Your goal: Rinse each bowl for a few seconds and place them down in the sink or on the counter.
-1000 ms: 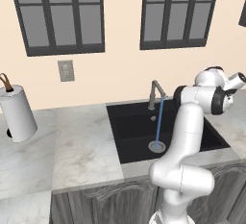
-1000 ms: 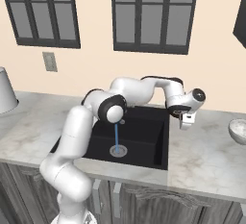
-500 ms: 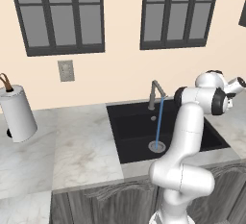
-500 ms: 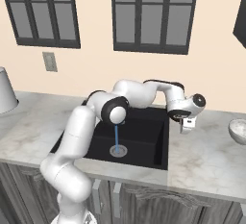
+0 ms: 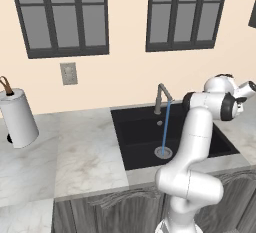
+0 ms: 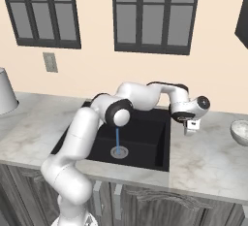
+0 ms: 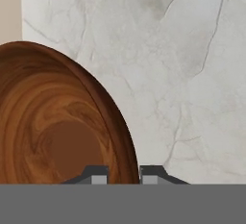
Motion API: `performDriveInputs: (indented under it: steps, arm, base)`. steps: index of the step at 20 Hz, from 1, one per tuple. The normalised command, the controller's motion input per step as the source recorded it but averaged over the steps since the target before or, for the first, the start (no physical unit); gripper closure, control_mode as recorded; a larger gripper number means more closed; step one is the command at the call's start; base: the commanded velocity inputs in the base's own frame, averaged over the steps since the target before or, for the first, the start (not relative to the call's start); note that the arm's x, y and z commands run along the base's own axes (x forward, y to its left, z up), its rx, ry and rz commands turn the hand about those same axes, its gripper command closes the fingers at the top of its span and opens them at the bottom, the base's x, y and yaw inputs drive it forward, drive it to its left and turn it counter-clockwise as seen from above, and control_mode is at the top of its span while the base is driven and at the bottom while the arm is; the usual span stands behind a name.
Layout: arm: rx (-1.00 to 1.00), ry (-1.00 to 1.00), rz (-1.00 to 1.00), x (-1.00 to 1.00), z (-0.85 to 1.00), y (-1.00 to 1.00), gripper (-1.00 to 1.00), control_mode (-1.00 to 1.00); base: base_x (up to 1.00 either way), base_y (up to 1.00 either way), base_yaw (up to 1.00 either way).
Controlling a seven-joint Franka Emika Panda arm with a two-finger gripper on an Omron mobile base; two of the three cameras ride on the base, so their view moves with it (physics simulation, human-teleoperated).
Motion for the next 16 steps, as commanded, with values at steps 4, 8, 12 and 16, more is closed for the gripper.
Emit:
performDriveInputs:
  steps: [4,8,12,16]
  arm:
    - [0.00,0.00,0.00,0.06,-0.02,0.00,-1.00,-1.00]
    - [0.00,-0.03,0.00,0.00,0.10,0.00,-1.00,-1.00]
    - [0.00,-0.05,0.00,0.00,0.13,0.00,-1.00,-1.00]
    - [0.00,-0.07,0.00,0.00,0.23,-0.01,-1.00,-1.00]
  base:
    - [0.00,0.00,0.00]
    - [0.00,0.00,0.00]
    - [0.00,0.00,0.00]
    - [0.00,0.00,0.00]
